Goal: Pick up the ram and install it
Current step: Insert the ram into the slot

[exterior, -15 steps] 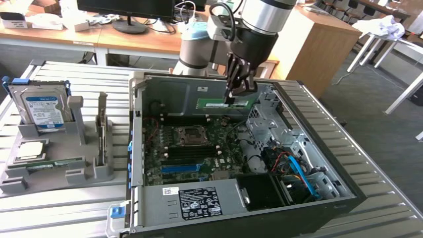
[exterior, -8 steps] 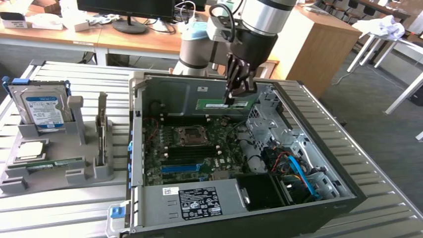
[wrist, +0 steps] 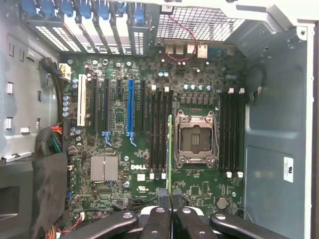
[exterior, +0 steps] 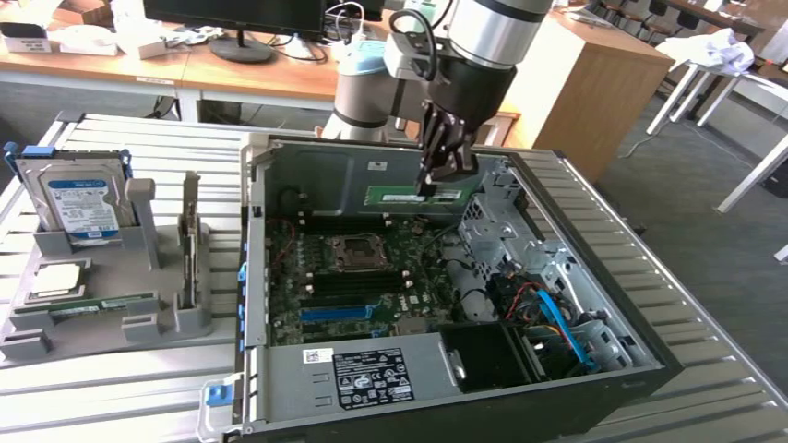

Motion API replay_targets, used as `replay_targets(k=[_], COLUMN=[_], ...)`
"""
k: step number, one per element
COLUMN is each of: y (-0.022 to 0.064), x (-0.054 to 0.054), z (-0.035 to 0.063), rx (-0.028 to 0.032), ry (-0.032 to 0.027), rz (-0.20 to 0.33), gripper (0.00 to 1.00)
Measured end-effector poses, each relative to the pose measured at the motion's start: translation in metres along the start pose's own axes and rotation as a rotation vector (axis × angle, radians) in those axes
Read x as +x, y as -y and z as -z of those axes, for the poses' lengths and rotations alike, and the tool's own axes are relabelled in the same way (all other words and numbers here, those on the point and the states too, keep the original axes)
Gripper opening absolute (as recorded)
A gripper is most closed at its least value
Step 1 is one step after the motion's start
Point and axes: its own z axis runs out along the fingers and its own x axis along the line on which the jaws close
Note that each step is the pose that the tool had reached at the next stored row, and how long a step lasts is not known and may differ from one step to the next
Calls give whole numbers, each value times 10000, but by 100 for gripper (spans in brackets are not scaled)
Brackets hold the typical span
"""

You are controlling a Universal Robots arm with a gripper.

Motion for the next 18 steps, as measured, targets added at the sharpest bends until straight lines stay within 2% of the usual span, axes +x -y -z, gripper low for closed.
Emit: replay_targets(k=[11,18], y=[-26,-82], x=[2,3], z=[-21,-36], rx=[0,1], ry=[0,0], rz=[0,0], gripper=[12,12])
